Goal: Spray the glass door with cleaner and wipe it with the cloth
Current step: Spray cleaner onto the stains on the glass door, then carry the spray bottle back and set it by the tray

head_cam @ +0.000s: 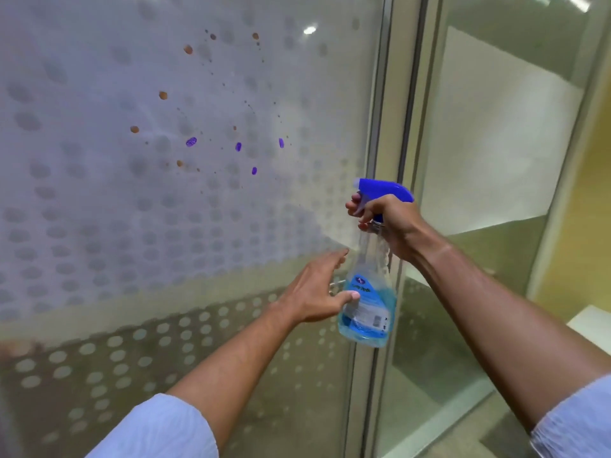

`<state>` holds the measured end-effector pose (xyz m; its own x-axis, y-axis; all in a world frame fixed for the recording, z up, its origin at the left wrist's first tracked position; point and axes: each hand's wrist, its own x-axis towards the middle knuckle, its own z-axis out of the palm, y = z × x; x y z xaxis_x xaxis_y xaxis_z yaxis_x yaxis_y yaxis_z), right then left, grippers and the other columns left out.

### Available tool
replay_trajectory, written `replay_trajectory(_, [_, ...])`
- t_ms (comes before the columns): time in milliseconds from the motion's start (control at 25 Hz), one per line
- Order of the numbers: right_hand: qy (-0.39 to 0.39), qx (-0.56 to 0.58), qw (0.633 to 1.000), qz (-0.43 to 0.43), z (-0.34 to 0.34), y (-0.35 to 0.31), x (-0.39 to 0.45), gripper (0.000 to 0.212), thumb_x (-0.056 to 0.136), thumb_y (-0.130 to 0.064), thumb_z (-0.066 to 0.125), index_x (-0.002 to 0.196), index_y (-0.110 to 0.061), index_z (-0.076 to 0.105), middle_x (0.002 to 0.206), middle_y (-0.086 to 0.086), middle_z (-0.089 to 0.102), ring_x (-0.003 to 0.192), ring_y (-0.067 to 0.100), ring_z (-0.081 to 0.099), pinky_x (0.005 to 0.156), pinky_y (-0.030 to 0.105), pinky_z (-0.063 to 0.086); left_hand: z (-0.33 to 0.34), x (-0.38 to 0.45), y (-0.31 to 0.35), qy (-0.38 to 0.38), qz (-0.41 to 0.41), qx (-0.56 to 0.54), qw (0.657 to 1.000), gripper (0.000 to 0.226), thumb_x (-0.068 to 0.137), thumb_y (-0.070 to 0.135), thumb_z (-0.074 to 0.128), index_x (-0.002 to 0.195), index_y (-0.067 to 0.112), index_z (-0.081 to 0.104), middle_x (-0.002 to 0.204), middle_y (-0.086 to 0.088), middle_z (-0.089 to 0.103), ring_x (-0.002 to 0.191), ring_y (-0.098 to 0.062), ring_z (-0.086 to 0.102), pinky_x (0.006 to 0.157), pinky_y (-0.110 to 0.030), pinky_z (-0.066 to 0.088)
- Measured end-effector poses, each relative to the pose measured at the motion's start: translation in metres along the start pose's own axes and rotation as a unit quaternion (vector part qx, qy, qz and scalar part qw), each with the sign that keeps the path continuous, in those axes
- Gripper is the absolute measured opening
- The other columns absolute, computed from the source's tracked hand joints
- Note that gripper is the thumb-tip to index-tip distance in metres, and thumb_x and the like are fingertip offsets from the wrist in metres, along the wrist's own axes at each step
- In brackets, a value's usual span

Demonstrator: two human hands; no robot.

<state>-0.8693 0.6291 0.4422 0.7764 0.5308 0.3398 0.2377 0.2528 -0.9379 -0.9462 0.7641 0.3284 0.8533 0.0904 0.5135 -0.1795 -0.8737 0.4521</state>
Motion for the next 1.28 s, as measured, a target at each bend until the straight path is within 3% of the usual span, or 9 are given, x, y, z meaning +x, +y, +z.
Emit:
replay_trajectory(120, [-0.005, 0.005, 1.0, -0.01, -0.049, 0.01, -0.011, 0.03, 0.058, 0.01, 0.048, 0.072, -0.01, 0.065, 0.071, 0.004, 0.068, 0.078, 0.018, 0.065, 0.055, 0.021, 0.044, 0.041, 0.018, 0.024, -0.029, 0.003, -0.063, 0.998, 0.081, 0.073, 0.031, 0.08, 0.144, 0.018, 0.043, 0.131, -0.004, 0.06, 0.107, -0.013, 0.061, 0.094, -0.033, 0.054])
replay_trajectory(280, [-0.008, -0.004, 1.0, -0.011, -0.128, 0.023, -0.02, 0.032, 0.057, 0.009, 0.049, 0.08, -0.007, 0.065, 0.076, 0.005, 0.069, 0.08, 0.016, 0.068, 0.061, 0.021, 0.049, 0.105, 0.043, 0.064, -0.1, -0.021, -0.153, 0.983, 0.058, 0.077, 0.019, 0.08, 0.13, 0.018, 0.058, 0.113, 0.005, 0.068, 0.095, -0.002, 0.065, 0.087, -0.022, 0.056])
replay_trajectory(440, [0.016, -0.021, 1.0, 0.003, -0.214, 0.034, -0.024, 0.034, 0.061, 0.012, 0.047, 0.082, -0.007, 0.066, 0.077, 0.004, 0.07, 0.085, 0.019, 0.069, 0.062, 0.02, 0.051, 0.175, 0.075, 0.105, -0.164, -0.042, -0.226, 0.959, 0.045, 0.079, 0.012, 0.078, 0.121, 0.013, 0.062, 0.11, -0.001, 0.07, 0.1, -0.012, 0.069, 0.091, -0.035, 0.057])
replay_trajectory(640, [0.053, -0.033, 0.998, 0.001, -0.319, 0.041, -0.032, 0.032, 0.062, 0.01, 0.051, 0.08, -0.009, 0.07, 0.078, 0.005, 0.072, 0.083, 0.017, 0.069, 0.065, 0.022, 0.05, 0.258, 0.117, 0.158, -0.183, -0.034, -0.26, 0.948, 0.041, 0.074, 0.01, 0.082, 0.11, 0.01, 0.063, 0.106, -0.006, 0.072, 0.099, -0.02, 0.07, 0.093, -0.041, 0.056])
replay_trajectory(800, [0.068, -0.105, 0.992, 0.011, -0.388, 0.04, -0.037, 0.027, 0.075, 0.0, 0.061, 0.095, -0.015, 0.072, 0.087, 0.001, 0.076, 0.086, 0.014, 0.069, 0.076, 0.03, 0.049, 0.311, 0.148, 0.199, -0.177, -0.004, -0.261, 0.949, 0.034, 0.072, 0.013, 0.085, 0.099, 0.012, 0.064, 0.1, -0.007, 0.071, 0.094, -0.024, 0.069, 0.089, -0.042, 0.057])
replay_trajectory(880, [0.077, -0.144, 0.986, 0.025, -0.421, 0.042, -0.039, 0.031, 0.075, -0.015, 0.069, 0.107, -0.017, 0.069, 0.097, 0.005, 0.076, 0.089, 0.016, 0.069, 0.079, 0.035, 0.048, 0.332, 0.164, 0.215, -0.172, 0.007, -0.27, 0.947, 0.034, 0.072, 0.012, 0.084, 0.099, 0.01, 0.064, 0.1, -0.01, 0.071, 0.095, -0.029, 0.068, 0.088, -0.044, 0.056])
replay_trajectory(1000, [0.094, -0.188, 0.976, 0.059, -0.476, 0.049, -0.043, 0.054, 0.07, -0.029, 0.076, 0.119, -0.011, 0.063, 0.115, 0.009, 0.069, 0.103, 0.023, 0.064, 0.085, 0.039, 0.046, 0.363, 0.195, 0.236, -0.18, 0.026, -0.28, 0.943, 0.036, 0.074, 0.011, 0.083, 0.103, 0.005, 0.064, 0.102, -0.012, 0.07, 0.097, -0.029, 0.067, 0.088, -0.045, 0.056])
replay_trajectory(1160, [0.108, -0.227, 0.961, 0.112, -0.56, 0.075, -0.05, 0.039, 0.082, -0.013, 0.073, 0.12, -0.007, 0.064, 0.117, 0.02, 0.067, 0.113, 0.034, 0.062, 0.1, 0.047, 0.048, 0.408, 0.246, 0.255, -0.195, 0.046, -0.273, 0.941, 0.037, 0.076, 0.015, 0.082, 0.107, 0.008, 0.064, 0.103, -0.005, 0.069, 0.098, -0.021, 0.066, 0.088, -0.038, 0.057])
replay_trajectory(1280, [0.121, -0.279, 0.942, 0.139, -0.619, 0.091, -0.049, 0.041, 0.082, -0.011, 0.076, 0.121, -0.006, 0.064, 0.115, 0.015, 0.069, 0.107, 0.026, 0.065, 0.092, 0.039, 0.056, 0.454, 0.291, 0.267, -0.21, 0.054, -0.274, 0.937, 0.039, 0.076, 0.018, 0.082, 0.109, 0.012, 0.063, 0.106, -0.001, 0.067, 0.1, -0.016, 0.064, 0.084, -0.028, 0.056])
